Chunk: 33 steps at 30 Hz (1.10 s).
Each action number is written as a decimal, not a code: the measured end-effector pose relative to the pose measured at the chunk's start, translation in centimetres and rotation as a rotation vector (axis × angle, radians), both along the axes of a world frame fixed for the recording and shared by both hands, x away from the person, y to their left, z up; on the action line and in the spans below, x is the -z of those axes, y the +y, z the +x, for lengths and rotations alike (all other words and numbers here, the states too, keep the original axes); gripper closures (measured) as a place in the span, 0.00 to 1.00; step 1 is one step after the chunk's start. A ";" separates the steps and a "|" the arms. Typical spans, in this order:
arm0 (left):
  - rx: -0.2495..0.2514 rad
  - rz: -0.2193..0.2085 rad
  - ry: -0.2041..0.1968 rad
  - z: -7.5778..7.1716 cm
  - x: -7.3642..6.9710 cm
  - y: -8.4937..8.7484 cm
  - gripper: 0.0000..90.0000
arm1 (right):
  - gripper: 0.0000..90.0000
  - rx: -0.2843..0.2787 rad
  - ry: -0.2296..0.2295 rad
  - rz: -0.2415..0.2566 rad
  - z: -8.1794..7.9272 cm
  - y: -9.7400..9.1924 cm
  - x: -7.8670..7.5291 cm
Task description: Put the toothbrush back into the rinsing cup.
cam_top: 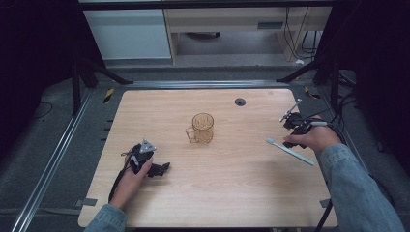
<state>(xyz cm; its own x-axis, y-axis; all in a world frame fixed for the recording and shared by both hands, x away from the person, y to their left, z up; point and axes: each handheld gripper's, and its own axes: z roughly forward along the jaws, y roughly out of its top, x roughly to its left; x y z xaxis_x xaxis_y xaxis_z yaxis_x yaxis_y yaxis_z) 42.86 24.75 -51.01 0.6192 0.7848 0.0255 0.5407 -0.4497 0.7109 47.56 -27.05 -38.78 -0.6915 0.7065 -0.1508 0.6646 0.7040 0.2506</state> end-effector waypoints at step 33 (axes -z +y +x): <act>-0.002 -0.005 0.003 0.0 0.0 0.0 0.00 | 0.78 -0.061 0.171 -0.078 4.5 -0.6 6.3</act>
<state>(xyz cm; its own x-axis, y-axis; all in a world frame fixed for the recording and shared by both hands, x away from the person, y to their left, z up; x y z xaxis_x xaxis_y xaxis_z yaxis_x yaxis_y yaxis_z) 42.84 24.72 -51.02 0.6177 0.7862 0.0199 0.5438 -0.4453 0.7113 52.04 -27.65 -45.13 -0.7530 0.6531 -0.0803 0.6482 0.7572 0.0808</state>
